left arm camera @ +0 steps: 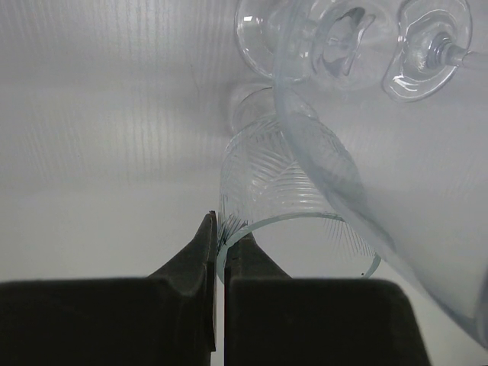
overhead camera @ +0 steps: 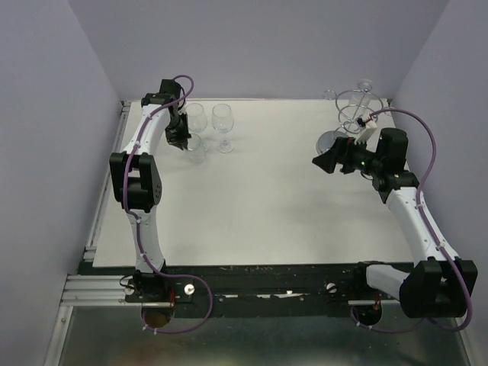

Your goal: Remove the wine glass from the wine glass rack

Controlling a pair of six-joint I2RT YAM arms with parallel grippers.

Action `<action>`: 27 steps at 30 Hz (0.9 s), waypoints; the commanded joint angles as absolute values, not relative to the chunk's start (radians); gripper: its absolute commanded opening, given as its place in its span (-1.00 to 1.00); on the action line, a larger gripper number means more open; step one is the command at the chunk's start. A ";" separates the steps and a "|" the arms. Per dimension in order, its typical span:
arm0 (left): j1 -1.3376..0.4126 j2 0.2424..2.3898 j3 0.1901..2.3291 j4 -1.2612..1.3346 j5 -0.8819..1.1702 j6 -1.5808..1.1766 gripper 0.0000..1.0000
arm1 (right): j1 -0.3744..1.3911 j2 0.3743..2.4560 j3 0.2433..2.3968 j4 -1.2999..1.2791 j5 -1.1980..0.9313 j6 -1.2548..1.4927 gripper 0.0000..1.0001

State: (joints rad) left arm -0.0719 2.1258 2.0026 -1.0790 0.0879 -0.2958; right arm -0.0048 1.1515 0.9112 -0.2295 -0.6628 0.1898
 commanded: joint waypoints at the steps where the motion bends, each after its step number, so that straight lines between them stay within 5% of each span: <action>1: -0.066 2.118 2.008 -1.057 0.118 -0.293 -1.00 | 0.000 1.134 0.891 -0.227 -0.635 0.178 1.00; 17: -0.066 2.131 1.999 -1.045 0.103 -0.268 -0.87 | 0.000 1.147 0.879 -0.201 -0.630 0.190 1.00; 27: -0.066 2.128 1.980 -1.043 0.080 -0.262 -0.36 | 0.000 1.163 0.884 -0.193 -0.627 0.196 1.00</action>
